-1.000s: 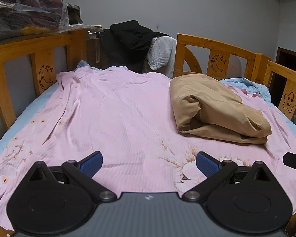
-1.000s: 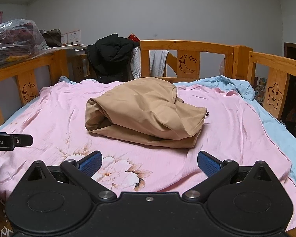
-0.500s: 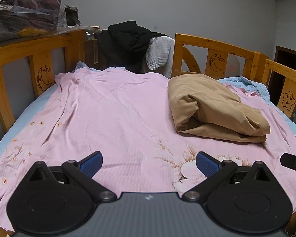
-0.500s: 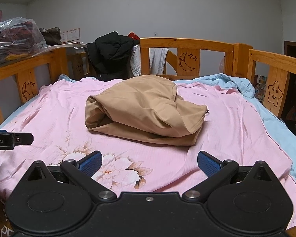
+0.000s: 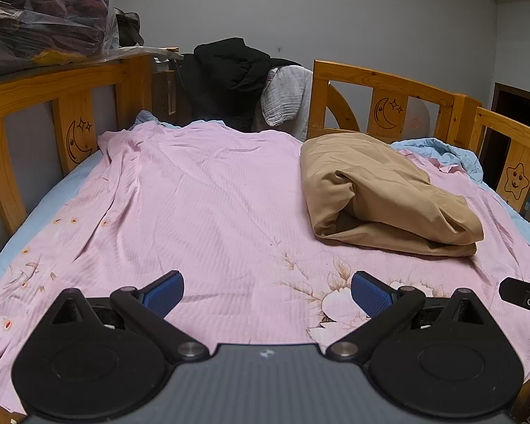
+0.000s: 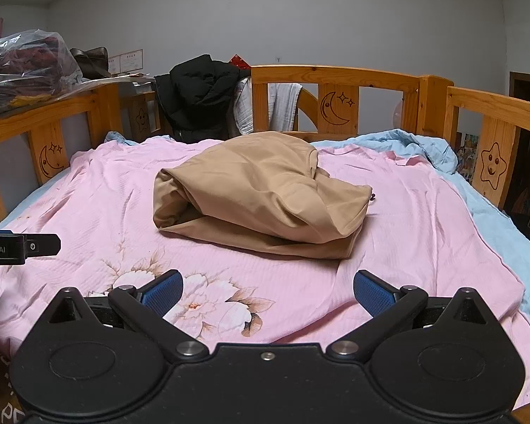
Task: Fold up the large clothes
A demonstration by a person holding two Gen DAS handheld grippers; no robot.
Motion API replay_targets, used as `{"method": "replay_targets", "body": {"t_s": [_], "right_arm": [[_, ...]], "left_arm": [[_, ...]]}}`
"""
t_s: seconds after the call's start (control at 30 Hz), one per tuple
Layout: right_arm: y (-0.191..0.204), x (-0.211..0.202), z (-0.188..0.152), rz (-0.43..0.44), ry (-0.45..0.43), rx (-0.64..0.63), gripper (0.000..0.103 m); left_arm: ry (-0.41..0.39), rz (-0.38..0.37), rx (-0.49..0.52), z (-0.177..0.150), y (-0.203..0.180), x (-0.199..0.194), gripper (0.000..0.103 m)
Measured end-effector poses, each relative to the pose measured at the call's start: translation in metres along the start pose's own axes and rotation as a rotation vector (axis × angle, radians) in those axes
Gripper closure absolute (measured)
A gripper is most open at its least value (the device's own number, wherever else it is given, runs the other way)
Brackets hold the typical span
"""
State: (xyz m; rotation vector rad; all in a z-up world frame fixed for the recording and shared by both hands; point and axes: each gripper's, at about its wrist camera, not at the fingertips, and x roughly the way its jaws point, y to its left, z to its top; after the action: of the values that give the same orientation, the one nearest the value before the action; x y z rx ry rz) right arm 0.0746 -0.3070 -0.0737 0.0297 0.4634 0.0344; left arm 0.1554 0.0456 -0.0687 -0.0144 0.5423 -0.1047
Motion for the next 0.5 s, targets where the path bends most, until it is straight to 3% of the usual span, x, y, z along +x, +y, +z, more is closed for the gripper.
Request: {"method": "replay_targets", "body": {"t_s": [0.5], "right_arm": [[0.0008,0.0013,-0.0025,0.000,0.005,0.002,0.001]], "left_arm": [[0.000,0.002,0.004,-0.0004,-0.0003,0.0003,0.001]]}}
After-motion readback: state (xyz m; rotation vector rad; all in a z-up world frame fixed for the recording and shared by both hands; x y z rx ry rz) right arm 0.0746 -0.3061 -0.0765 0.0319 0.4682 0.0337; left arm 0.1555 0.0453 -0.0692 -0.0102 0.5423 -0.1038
